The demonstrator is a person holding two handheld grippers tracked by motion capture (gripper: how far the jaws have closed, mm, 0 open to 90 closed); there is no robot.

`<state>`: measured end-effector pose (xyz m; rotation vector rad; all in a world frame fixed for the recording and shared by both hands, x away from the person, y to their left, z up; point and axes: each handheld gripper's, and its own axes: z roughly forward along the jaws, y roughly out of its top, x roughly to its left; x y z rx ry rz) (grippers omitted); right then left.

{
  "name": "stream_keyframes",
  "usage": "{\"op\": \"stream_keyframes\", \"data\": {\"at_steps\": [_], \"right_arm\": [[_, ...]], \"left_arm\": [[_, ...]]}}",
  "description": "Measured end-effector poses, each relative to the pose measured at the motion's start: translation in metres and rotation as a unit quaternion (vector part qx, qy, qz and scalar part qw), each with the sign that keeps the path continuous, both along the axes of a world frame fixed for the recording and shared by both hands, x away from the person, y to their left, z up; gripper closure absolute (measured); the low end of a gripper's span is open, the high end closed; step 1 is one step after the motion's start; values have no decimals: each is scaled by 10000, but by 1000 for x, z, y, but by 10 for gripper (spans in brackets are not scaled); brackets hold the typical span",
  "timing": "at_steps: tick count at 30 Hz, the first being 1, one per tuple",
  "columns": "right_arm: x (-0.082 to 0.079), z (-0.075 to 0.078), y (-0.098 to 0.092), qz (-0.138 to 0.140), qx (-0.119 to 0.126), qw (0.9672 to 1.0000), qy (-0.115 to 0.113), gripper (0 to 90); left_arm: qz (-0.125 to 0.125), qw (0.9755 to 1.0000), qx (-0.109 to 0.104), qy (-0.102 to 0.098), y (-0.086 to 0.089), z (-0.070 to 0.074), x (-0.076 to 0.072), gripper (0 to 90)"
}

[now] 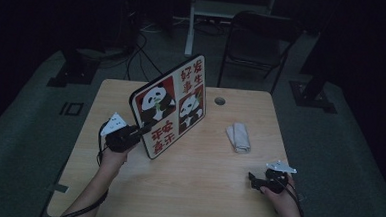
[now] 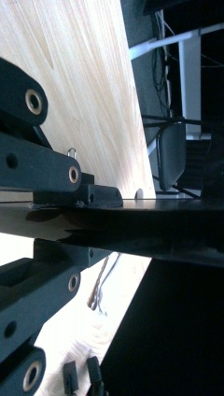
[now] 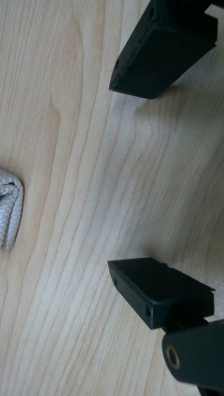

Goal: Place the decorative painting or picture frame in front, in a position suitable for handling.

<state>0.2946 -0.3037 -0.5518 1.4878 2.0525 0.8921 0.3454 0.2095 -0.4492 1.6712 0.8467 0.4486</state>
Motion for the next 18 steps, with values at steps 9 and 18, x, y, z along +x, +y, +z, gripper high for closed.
{"op": "stream_keyframes", "data": {"at_steps": [9,18], "right_arm": [[0,0,0,0,-1,10000,0,120],[0,0,0,0,0,10000,-1,120]], "left_arm": [[-76,10000,-3,43,0,1,-13,798],[-129,9999,-41,79,1,0,-29,798]]}}
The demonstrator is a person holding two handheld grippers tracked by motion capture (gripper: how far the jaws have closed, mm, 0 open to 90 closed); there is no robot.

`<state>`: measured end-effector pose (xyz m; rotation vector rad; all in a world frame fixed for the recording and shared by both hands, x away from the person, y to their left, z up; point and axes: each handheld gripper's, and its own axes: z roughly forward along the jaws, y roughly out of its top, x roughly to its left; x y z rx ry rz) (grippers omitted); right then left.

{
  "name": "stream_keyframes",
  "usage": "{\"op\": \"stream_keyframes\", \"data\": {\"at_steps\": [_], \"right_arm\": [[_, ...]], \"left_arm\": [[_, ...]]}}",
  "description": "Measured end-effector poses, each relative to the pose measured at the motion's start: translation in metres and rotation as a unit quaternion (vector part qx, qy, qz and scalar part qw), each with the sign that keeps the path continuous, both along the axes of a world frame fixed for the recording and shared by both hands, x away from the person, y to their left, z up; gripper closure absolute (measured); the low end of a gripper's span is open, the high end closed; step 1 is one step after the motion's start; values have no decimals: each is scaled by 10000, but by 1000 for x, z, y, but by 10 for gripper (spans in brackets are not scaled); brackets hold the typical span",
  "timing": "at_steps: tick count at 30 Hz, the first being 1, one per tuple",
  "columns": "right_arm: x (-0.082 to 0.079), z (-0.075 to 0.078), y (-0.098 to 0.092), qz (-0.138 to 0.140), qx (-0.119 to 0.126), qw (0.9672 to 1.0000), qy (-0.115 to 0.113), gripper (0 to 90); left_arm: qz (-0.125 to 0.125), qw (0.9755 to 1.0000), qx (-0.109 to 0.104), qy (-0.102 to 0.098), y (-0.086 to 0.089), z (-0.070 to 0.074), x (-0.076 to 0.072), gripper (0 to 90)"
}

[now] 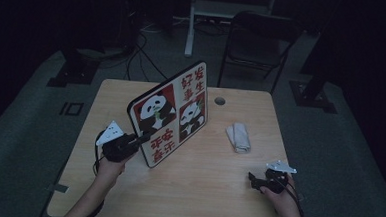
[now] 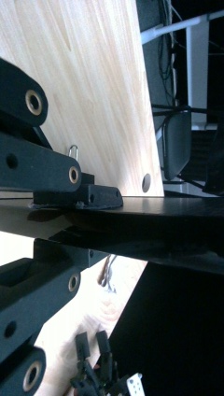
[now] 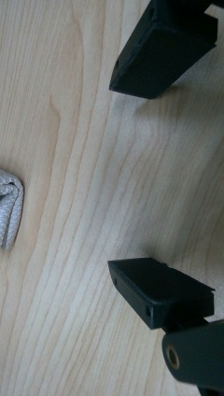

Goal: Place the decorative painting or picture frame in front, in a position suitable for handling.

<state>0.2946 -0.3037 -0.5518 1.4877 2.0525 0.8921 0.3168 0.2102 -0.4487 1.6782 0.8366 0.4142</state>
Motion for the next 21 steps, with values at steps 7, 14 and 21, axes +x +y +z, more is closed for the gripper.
{"op": "stream_keyframes", "data": {"at_steps": [7,14,21], "right_arm": [[0,0,0,-1,-2,10000,1,120],[0,0,0,1,-2,10000,-7,120],[0,0,0,-1,-4,10000,-5,120]], "left_arm": [[-77,9999,-63,54,-2,-1,-17,797],[-207,9998,17,-6,-4,0,-36,797],[-463,9989,7,35,-4,0,-50,798]]}}
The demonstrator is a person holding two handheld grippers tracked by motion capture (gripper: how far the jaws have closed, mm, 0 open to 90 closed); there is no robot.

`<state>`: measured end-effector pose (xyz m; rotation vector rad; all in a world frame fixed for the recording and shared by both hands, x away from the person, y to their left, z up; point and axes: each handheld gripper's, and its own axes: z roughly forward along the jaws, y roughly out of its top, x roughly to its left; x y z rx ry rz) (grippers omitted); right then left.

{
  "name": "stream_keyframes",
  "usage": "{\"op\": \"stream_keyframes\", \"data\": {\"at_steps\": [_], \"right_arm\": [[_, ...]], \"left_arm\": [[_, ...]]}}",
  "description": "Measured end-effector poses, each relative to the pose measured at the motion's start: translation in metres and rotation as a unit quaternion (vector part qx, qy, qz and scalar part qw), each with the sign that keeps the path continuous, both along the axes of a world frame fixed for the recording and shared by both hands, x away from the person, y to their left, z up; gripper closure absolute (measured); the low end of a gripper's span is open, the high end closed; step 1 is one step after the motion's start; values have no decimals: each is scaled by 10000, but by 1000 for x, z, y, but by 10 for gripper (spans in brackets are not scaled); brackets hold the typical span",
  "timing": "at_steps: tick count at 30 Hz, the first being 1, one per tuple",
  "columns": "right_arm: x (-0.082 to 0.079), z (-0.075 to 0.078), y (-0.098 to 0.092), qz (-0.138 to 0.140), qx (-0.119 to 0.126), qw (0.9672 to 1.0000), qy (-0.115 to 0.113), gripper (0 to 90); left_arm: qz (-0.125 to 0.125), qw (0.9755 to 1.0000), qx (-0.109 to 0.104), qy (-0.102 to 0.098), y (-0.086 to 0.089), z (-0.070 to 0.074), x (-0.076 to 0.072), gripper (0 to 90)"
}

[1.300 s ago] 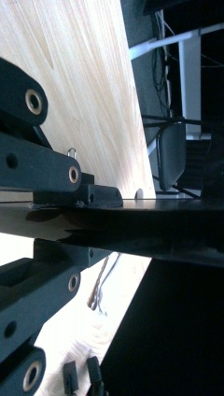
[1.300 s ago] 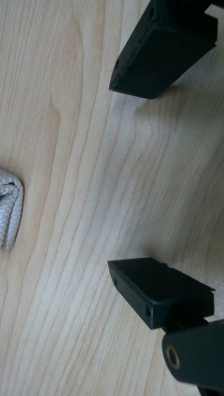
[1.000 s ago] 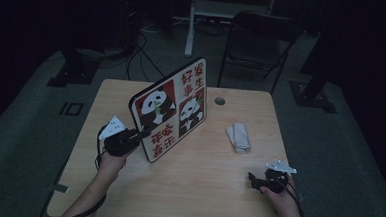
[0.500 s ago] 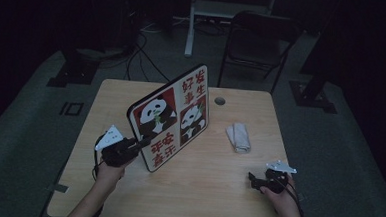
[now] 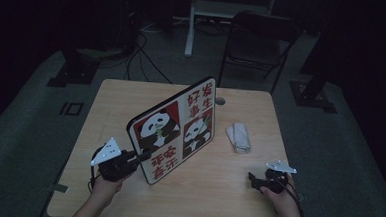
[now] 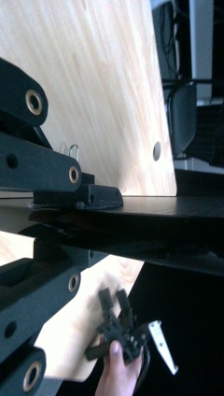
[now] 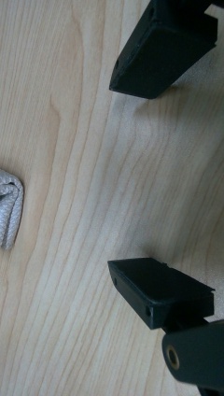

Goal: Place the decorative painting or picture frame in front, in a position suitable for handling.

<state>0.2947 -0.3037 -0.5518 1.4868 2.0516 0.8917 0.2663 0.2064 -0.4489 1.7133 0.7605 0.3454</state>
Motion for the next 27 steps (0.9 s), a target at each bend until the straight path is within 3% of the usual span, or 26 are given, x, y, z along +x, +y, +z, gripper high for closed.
{"op": "stream_keyframes", "data": {"at_steps": [19,27], "right_arm": [[0,0,0,-2,3,10000,7,120],[0,0,0,3,-1,10000,3,120]], "left_arm": [[-671,9977,-73,97,9,-2,-31,798],[-1026,9944,-225,105,18,-5,-36,797]]}}
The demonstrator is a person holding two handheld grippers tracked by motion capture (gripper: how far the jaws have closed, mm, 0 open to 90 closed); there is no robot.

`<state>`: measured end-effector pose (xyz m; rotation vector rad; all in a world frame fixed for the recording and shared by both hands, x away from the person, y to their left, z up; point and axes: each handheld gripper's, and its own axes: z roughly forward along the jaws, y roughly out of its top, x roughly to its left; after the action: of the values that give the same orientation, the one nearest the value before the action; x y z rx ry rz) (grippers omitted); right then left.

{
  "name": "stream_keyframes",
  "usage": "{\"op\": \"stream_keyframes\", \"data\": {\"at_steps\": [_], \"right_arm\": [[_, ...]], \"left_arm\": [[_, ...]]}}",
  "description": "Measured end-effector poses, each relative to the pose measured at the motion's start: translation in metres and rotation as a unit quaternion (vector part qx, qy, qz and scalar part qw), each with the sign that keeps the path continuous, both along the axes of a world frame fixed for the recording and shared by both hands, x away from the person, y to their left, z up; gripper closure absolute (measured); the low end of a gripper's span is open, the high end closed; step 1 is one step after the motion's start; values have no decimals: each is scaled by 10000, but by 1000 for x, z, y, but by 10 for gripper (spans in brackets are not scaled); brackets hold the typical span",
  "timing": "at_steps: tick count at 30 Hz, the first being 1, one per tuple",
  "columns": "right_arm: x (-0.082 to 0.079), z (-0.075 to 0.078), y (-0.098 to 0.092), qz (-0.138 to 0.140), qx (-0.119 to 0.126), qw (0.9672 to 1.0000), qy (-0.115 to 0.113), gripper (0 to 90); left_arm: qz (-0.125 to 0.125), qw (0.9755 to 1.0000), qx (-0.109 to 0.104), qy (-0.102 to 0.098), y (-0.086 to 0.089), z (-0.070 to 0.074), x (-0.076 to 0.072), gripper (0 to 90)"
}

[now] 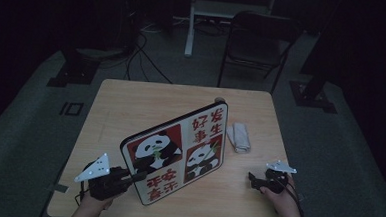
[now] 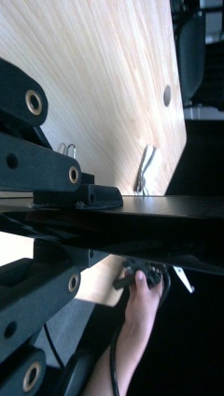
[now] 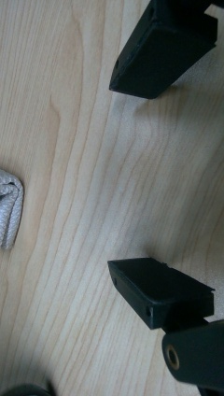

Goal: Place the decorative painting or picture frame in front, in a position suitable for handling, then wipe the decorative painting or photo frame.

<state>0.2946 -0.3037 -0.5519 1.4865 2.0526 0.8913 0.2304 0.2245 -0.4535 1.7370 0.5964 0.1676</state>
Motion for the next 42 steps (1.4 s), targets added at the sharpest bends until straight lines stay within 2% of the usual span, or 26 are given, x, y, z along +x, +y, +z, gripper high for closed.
{"op": "stream_keyframes", "data": {"at_steps": [4,9,17,42], "right_arm": [[0,0,0,-1,-3,10000,2,120],[0,0,0,-2,-3,10000,1,120],[0,0,0,-3,1,10000,-2,120],[0,0,0,-5,0,10000,-1,120]], "left_arm": [[-152,9998,-81,107,-1,-2,3,797],[-287,9994,-123,139,-4,-3,10,797],[-381,9988,-194,251,-5,-5,23,797],[-368,9988,-190,257,-6,-5,22,796]]}}
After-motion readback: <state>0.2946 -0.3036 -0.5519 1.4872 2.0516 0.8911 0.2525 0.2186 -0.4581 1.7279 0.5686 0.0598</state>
